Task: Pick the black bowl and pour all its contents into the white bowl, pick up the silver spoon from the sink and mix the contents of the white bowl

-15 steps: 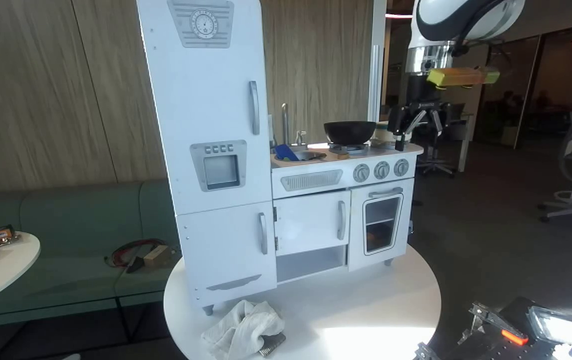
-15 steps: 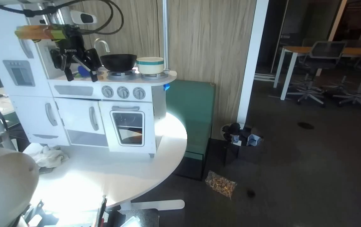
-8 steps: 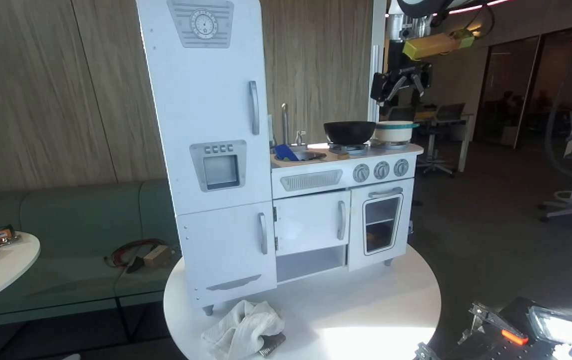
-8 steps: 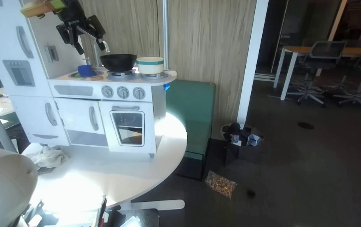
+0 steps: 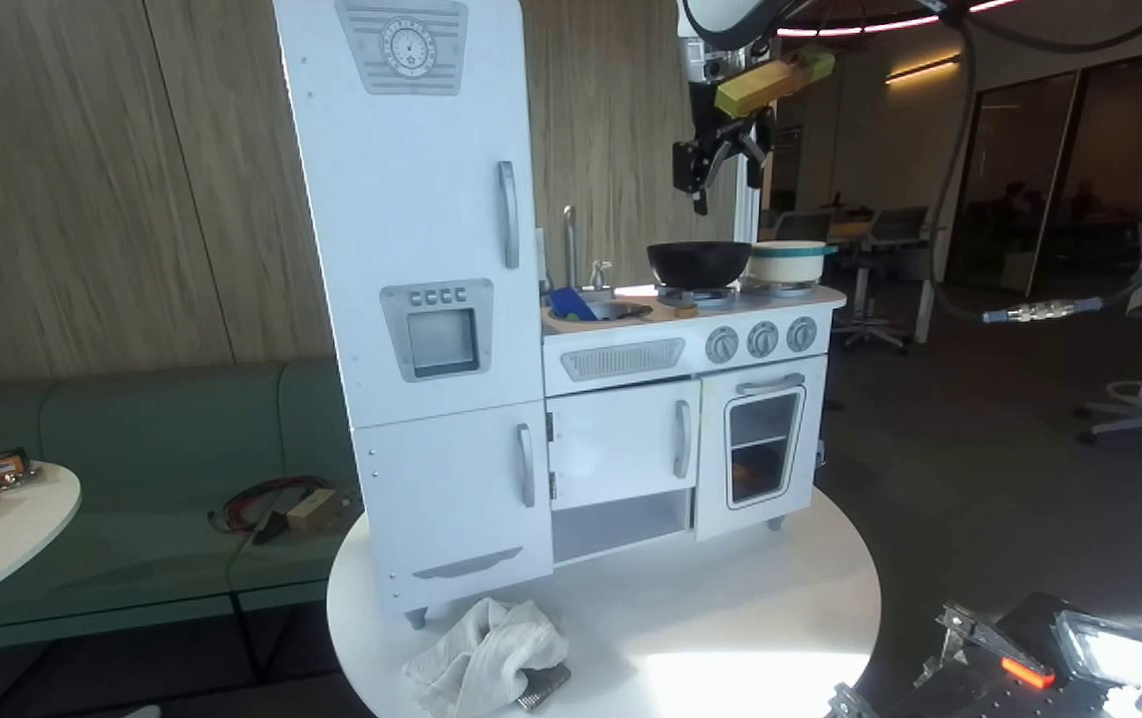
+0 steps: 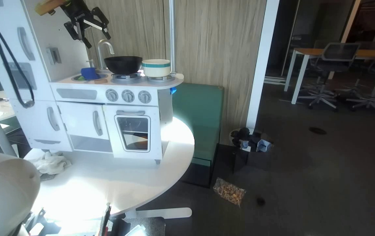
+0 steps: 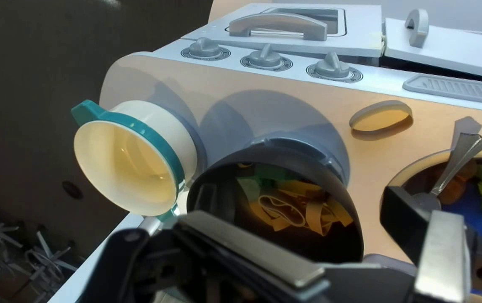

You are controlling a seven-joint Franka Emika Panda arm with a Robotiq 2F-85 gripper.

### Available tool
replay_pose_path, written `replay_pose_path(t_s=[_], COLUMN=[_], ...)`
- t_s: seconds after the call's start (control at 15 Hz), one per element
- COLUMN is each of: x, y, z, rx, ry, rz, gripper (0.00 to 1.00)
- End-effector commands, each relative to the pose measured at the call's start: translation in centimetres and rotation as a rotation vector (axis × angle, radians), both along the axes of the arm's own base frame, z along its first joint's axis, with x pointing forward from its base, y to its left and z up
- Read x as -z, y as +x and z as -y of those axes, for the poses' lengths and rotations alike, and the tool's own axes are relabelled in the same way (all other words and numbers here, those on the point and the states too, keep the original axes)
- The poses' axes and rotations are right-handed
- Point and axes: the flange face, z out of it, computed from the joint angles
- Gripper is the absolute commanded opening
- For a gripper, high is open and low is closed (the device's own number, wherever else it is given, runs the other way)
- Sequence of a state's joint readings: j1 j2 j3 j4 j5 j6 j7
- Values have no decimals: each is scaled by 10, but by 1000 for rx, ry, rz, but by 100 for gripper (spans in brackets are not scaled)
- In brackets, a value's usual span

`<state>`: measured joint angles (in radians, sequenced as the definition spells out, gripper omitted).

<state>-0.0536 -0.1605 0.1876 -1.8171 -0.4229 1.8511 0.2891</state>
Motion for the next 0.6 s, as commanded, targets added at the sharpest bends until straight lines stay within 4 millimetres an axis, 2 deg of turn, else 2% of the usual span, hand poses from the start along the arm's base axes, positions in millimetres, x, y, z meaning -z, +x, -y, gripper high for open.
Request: replay_pose_path(t_s=[0.0, 0.27, 0.53], x=[-14, -14, 5], y=[42, 75, 102], z=[3, 6, 13], rx=[-70, -172, -235], ry=[8, 64, 169], rz=[-59, -124, -193], gripper=[100, 100, 100])
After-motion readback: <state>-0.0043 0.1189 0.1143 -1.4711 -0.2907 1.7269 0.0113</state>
